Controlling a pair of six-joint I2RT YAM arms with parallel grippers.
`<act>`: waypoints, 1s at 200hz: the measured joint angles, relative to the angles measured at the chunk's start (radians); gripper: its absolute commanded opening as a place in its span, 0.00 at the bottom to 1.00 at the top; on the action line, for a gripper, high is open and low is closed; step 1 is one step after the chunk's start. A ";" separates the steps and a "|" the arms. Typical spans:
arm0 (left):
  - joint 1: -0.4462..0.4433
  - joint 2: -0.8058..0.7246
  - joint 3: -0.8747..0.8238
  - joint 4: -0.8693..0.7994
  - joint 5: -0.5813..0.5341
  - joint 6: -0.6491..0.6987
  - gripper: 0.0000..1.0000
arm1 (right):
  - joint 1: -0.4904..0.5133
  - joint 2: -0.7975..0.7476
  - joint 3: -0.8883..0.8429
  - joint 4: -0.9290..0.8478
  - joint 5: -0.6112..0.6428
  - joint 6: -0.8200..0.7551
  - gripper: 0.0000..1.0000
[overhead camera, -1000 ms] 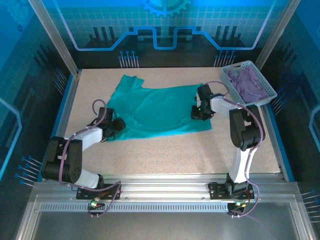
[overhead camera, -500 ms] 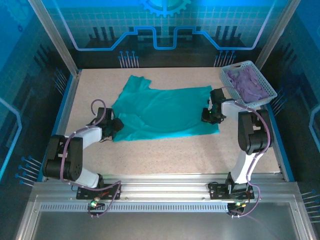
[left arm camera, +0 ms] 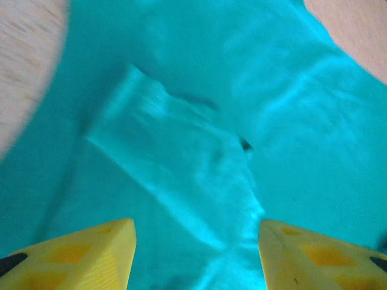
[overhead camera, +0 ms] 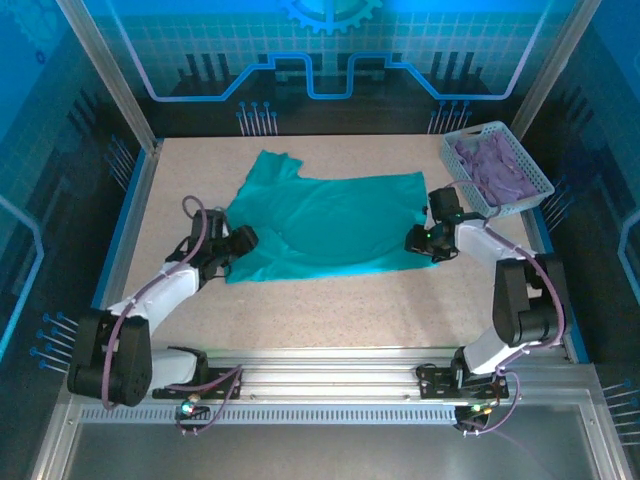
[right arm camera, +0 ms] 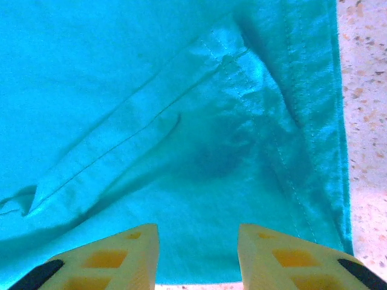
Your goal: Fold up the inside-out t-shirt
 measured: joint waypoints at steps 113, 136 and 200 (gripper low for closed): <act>0.013 0.005 -0.199 0.052 0.166 -0.115 0.54 | -0.002 -0.083 -0.189 -0.040 -0.022 0.071 0.28; 0.005 -0.086 -0.217 -0.040 0.158 -0.130 0.55 | 0.025 -0.178 -0.229 -0.113 -0.002 0.093 0.32; 0.051 -0.024 0.092 -0.045 0.102 -0.097 0.59 | -0.028 -0.097 0.126 -0.051 0.084 0.067 0.56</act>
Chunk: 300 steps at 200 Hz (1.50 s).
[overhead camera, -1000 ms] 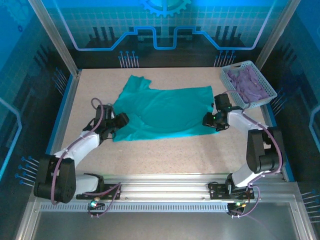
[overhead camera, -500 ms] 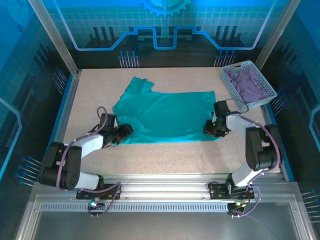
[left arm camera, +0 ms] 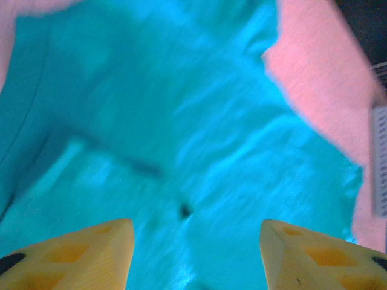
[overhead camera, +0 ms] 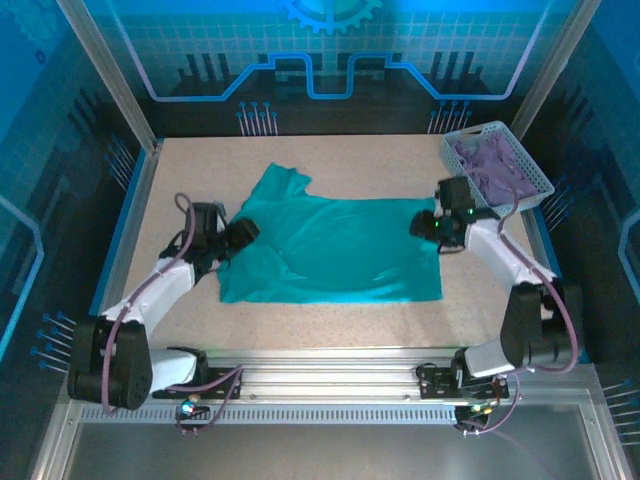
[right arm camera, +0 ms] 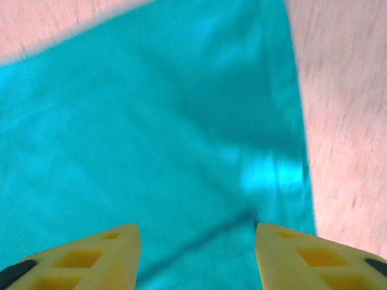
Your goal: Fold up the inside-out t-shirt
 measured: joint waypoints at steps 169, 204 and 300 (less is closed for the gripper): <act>0.010 0.188 0.125 0.169 0.041 0.005 0.64 | -0.074 0.872 0.907 -0.307 0.121 -0.034 0.47; 0.010 0.232 0.156 0.172 0.050 0.007 0.64 | -0.076 0.888 0.940 -0.364 0.132 -0.027 0.31; 0.015 0.731 0.713 0.051 0.019 0.136 0.64 | -0.073 0.874 0.915 -0.333 0.134 -0.058 0.04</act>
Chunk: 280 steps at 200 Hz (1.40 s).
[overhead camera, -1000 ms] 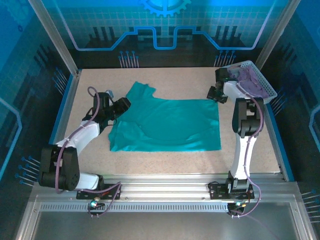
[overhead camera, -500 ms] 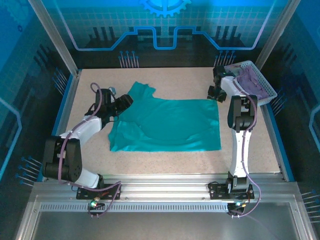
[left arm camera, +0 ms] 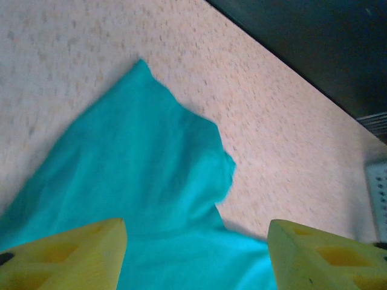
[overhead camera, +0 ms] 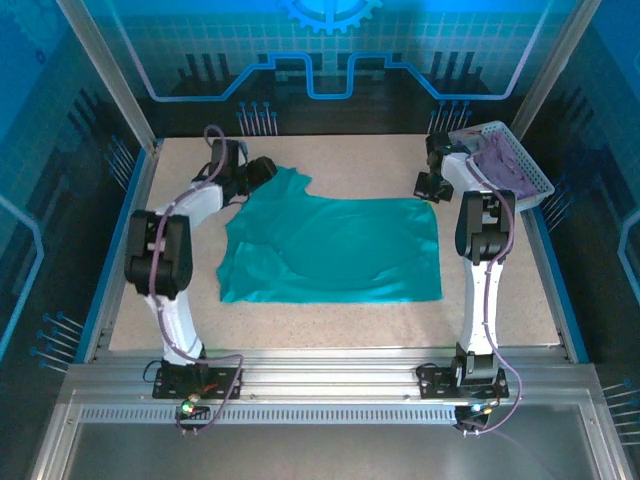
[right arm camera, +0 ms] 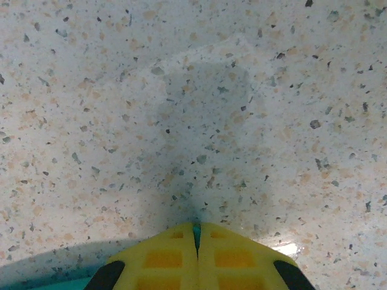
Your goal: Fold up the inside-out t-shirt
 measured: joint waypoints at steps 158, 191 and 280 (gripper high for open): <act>-0.025 0.698 1.096 -0.701 -0.197 0.239 0.61 | 0.011 -0.058 -0.095 0.086 -0.116 -0.038 0.06; -0.031 0.753 1.161 -0.731 -0.219 0.249 0.52 | 0.011 -0.061 -0.105 0.097 -0.135 -0.045 0.06; -0.029 0.785 1.215 -0.752 -0.217 0.257 0.26 | 0.013 -0.066 -0.118 0.111 -0.154 -0.045 0.06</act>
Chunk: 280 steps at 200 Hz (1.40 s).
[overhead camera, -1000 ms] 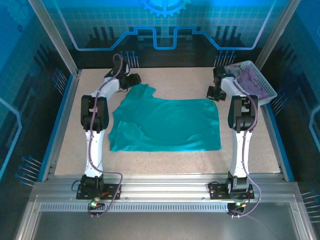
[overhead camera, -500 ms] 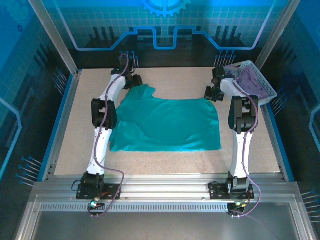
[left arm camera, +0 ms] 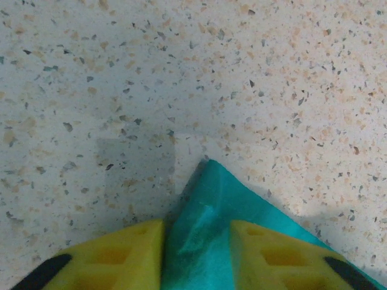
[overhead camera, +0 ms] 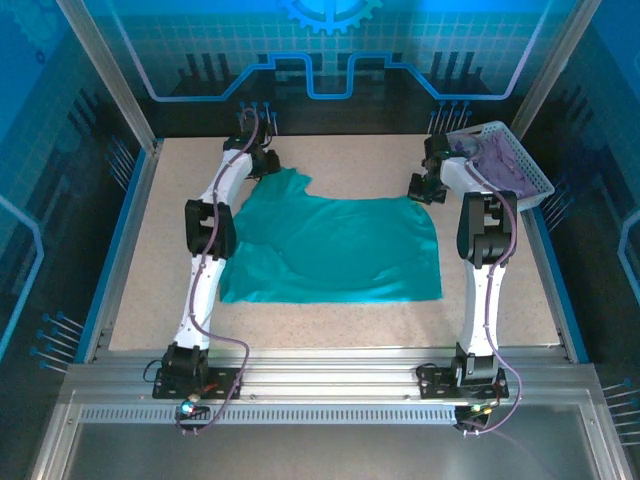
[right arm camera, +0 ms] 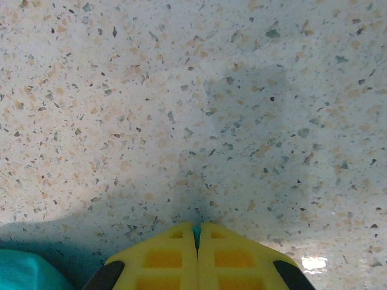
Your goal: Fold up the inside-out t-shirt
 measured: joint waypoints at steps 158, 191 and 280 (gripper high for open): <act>0.007 -0.372 -0.515 0.233 0.022 -0.003 0.00 | -0.031 -0.058 0.000 0.021 -0.008 -0.044 0.06; 0.007 -0.614 -0.734 0.376 0.032 -0.023 0.00 | -0.039 -0.161 -0.078 0.061 -0.016 -0.091 0.06; 0.009 -1.094 -1.350 0.592 0.063 -0.119 0.00 | -0.042 -0.401 -0.385 0.128 0.001 -0.148 0.06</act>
